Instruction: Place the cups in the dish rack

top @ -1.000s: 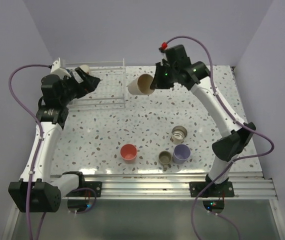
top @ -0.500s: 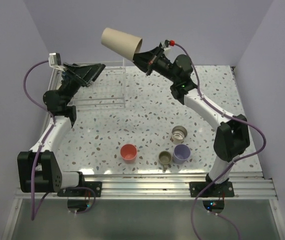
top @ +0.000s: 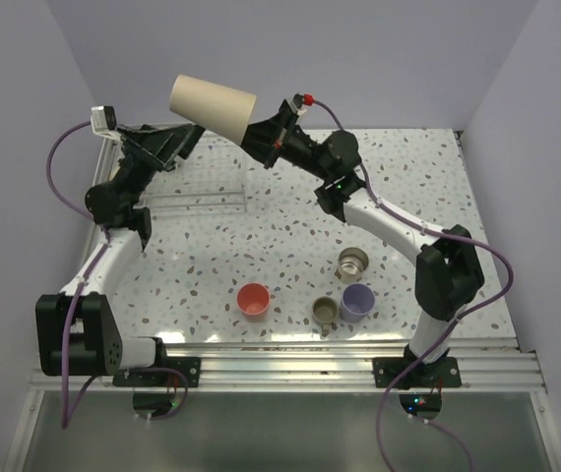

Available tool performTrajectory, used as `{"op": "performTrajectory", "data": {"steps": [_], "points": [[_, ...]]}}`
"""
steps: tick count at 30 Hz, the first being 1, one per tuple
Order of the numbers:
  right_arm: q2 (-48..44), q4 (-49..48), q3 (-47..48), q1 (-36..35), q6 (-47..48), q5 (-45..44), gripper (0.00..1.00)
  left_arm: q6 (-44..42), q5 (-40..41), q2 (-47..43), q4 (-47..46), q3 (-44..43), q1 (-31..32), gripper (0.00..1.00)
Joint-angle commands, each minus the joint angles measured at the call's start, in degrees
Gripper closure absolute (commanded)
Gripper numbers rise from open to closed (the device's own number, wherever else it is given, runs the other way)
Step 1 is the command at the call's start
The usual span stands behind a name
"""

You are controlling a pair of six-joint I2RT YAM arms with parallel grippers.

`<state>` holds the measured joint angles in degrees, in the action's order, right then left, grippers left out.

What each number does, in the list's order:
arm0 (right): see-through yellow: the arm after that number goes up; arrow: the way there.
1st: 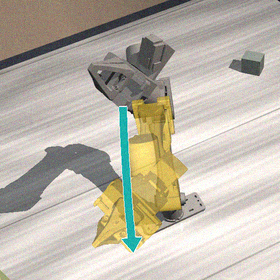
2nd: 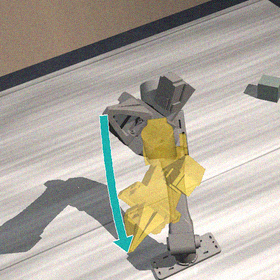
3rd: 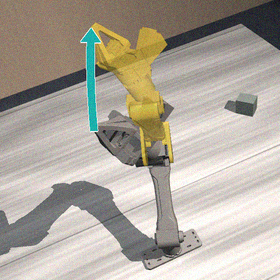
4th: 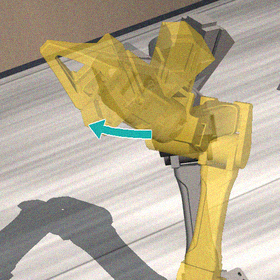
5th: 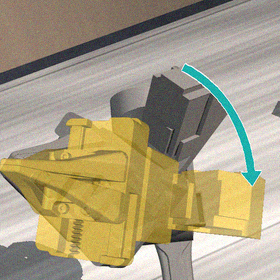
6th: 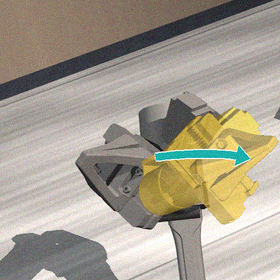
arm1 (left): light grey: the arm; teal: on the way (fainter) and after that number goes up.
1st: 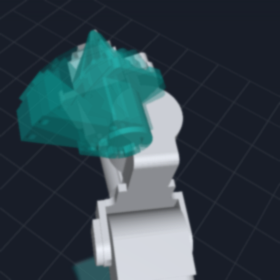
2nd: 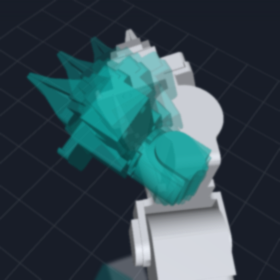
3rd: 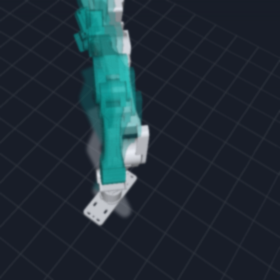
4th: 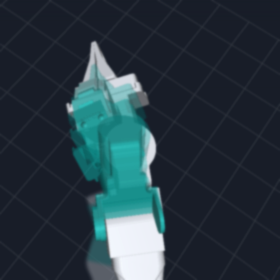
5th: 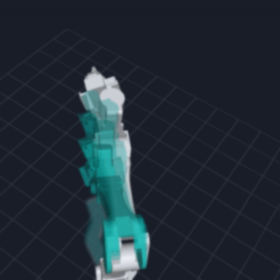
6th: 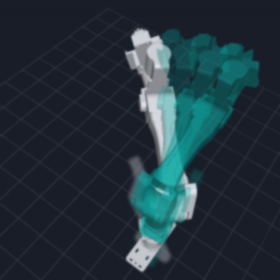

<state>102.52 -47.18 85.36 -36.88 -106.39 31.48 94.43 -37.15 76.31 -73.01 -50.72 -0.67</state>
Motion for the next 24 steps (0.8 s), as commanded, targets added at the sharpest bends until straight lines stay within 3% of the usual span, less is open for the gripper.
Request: {"op": "performTrajectory", "data": {"steps": [1,6,15,24], "points": [[-2.6,-4.3,-2.5,0.5,-1.2,-0.2,1.00,-0.9,0.7,-2.7,-11.0,0.1,0.1,0.00],[-2.1,-7.4,-4.9,0.5,-3.7,-1.6,1.00,-3.2,0.0,-5.1,-8.2,0.0,-0.1,0.00],[-3.5,-3.0,-5.3,-0.6,1.2,2.8,1.00,-7.2,1.5,-7.8,-1.1,-0.7,-0.1,0.00],[-3.8,-4.5,-7.4,-1.8,0.7,3.8,1.00,-16.5,2.5,-10.7,13.1,-2.5,0.0,0.00]]}}
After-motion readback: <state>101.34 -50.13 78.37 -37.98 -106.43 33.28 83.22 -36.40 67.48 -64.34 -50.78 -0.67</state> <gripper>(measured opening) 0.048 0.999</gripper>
